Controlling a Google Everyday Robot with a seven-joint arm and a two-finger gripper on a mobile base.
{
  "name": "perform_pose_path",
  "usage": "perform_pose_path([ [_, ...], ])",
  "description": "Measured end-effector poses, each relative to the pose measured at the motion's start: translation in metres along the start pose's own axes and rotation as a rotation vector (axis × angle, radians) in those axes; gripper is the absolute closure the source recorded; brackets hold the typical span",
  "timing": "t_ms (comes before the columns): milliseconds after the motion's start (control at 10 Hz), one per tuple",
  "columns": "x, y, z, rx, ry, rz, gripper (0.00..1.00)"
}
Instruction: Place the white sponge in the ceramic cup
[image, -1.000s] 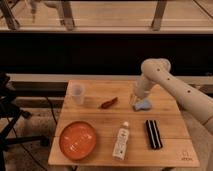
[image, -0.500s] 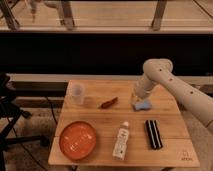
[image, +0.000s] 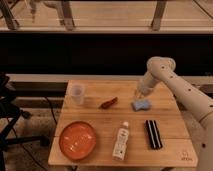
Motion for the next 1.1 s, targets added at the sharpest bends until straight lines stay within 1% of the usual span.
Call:
perform_pose_path([
  [100,0.005,-0.004,0.005,0.015,0.005,0.029,0.20],
  [200,0.010,-0.002,0.005,0.034,0.027,0.070,0.20],
  [300,0.012,-0.002,0.006,0.047,0.052,0.097,0.20],
  [500,0.016,-0.007,0.011,0.059,0.096,0.127,0.20],
  [600,0.021,-0.010,0.017,0.061,0.120,0.141,0.20],
  [700,0.024,-0.011,0.020,0.061,0.134,0.151,0.20],
  [900,0.034,-0.008,0.026,0.052,0.172,0.187,0.20],
  [1100,0.046,-0.003,0.030,0.040,0.197,0.226,0.20],
])
